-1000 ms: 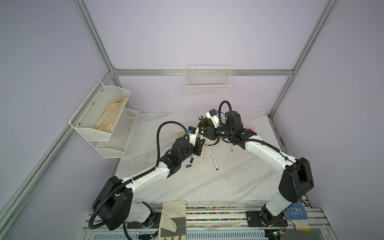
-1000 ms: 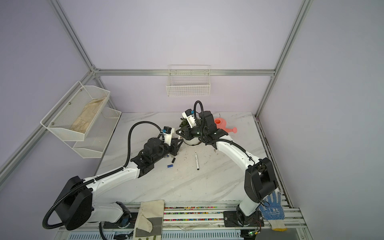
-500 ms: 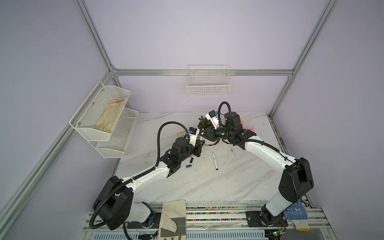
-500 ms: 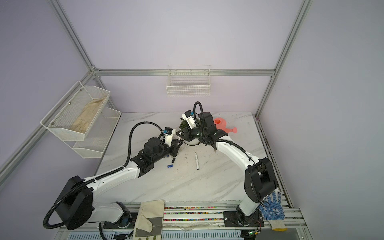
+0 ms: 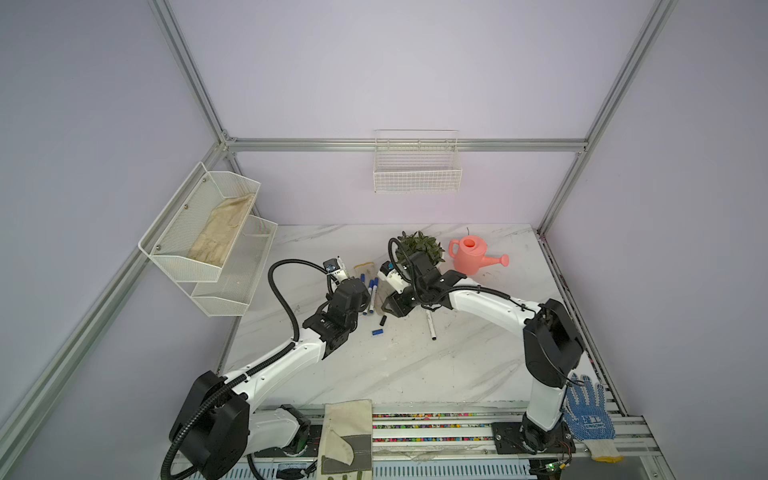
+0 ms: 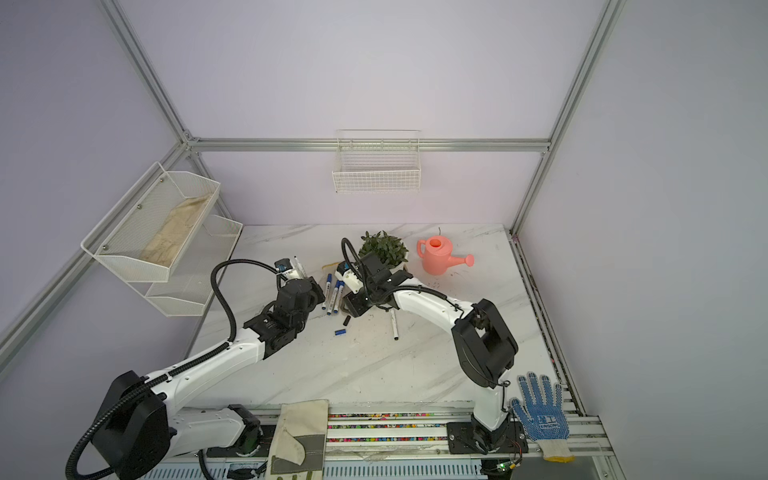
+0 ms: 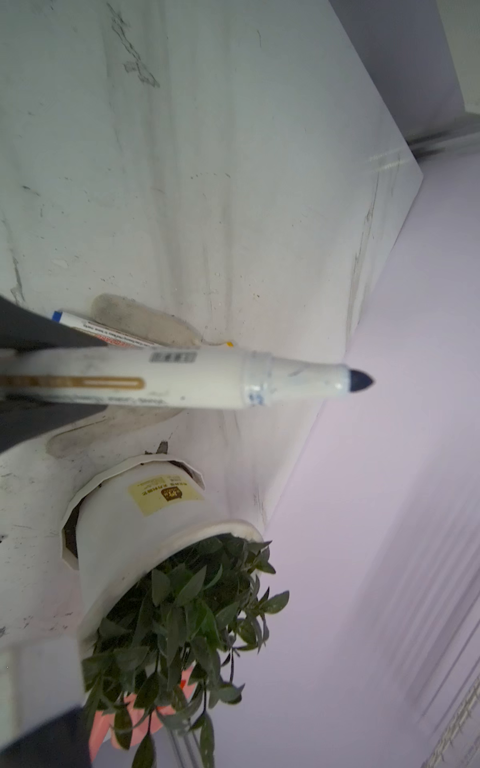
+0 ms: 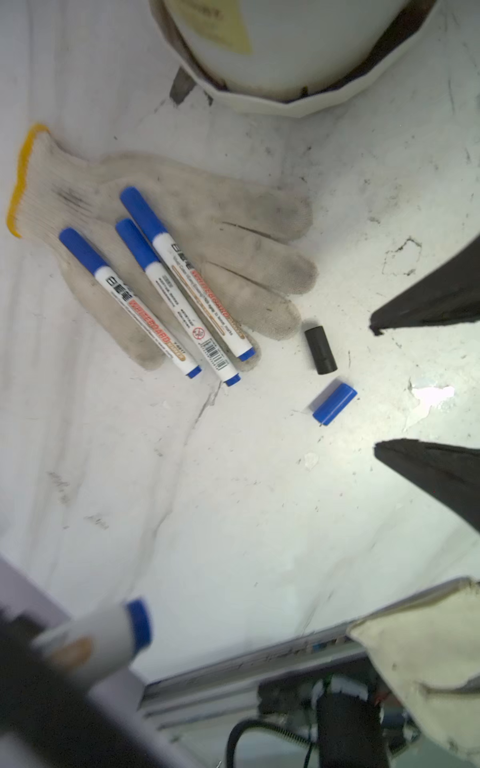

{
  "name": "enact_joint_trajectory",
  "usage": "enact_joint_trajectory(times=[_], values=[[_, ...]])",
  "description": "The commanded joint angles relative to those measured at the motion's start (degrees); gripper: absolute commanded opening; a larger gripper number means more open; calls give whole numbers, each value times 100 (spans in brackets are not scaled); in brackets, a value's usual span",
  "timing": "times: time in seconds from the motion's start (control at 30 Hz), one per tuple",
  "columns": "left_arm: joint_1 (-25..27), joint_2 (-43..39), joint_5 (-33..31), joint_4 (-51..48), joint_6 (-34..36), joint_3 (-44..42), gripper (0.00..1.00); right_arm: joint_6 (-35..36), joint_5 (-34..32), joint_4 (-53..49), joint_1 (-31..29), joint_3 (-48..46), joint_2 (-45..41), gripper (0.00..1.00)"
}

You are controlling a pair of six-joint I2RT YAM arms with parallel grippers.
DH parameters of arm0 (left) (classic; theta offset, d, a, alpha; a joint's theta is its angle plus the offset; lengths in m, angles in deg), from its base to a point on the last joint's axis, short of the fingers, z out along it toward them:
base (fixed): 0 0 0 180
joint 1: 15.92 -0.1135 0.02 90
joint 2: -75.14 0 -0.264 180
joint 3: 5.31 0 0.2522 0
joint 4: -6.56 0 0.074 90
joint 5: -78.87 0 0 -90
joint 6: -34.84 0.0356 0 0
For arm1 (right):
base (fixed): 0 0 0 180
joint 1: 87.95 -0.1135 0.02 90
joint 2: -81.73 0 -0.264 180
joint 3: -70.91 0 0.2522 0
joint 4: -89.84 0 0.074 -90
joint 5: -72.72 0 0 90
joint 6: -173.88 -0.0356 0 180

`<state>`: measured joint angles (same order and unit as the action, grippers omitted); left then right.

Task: Insert the pens into the pen caps
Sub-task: 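Lower the right gripper to the loose blue cap while left holds the marker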

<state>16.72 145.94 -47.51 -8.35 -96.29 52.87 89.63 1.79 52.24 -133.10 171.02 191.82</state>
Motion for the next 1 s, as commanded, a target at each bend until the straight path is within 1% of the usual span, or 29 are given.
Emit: enact_joint_trajectory(times=[0.0, 0.13, 0.33, 0.57, 0.67, 0.8, 0.97], values=[[-47, -340, -669, -367, -537, -320, 0, 757, -794, -578, -285, 613, 409, 49], [-110, -603, -790, -682, -651, -424, 0, 1084, -1097, -730, -623, 860, 955, 47], [-169, -912, -824, -932, -651, -540, 0, 1419, -1252, -718, -946, 999, 1320, 45], [-202, -1136, -782, -1158, -537, -531, 0, 1467, -1488, -691, -1131, 1174, 1678, 42], [-208, -1217, -769, -1251, -520, -544, 0, 1472, -1572, -693, -1153, 1138, 1710, 39], [-215, -1262, -742, -1276, -511, -575, 0, 1449, -1621, -725, -1154, 1052, 1635, 32], [-215, -1189, -713, -1208, -511, -551, 0, 1472, -1749, -886, -1154, 722, 1382, 29]])
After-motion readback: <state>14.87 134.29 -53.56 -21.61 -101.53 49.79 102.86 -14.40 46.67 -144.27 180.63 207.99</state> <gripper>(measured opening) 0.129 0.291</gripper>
